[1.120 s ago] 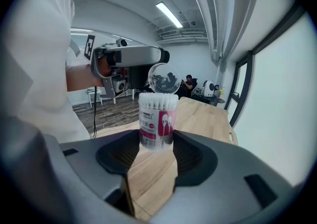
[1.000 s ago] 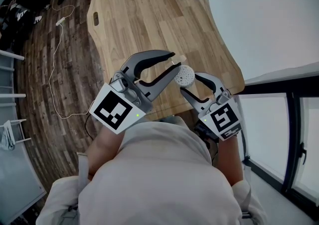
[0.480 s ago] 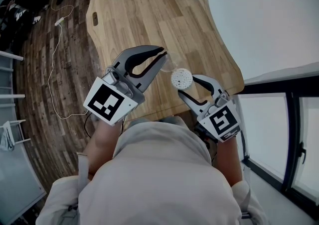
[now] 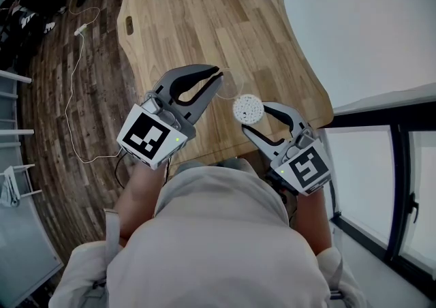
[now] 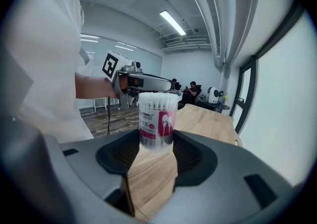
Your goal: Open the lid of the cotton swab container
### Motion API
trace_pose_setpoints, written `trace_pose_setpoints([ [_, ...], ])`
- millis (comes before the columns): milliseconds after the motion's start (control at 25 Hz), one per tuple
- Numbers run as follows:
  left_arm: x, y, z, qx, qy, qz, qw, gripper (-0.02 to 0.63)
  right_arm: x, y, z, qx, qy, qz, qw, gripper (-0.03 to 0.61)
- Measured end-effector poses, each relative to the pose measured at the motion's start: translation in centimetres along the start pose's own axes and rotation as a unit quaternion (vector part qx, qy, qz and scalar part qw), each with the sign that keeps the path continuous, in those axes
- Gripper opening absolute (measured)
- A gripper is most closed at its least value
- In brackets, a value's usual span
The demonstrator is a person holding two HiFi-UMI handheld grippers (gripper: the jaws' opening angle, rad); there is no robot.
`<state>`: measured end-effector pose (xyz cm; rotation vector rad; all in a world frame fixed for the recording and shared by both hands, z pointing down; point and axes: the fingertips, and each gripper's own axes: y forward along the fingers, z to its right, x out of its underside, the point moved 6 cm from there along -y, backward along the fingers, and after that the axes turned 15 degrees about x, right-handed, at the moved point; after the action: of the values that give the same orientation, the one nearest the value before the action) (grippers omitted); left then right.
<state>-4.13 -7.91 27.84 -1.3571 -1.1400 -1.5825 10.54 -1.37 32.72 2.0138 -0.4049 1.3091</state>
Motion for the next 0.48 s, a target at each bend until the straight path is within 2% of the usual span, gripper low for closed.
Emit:
trace_pose_setpoints([
  [480, 1.1, 0.7, 0.4, 0.02, -0.011, -0.009, 0.9997, 0.043, -0.6, -0.4, 0.1, -0.004, 0.008, 0.014, 1.0, 0.225],
])
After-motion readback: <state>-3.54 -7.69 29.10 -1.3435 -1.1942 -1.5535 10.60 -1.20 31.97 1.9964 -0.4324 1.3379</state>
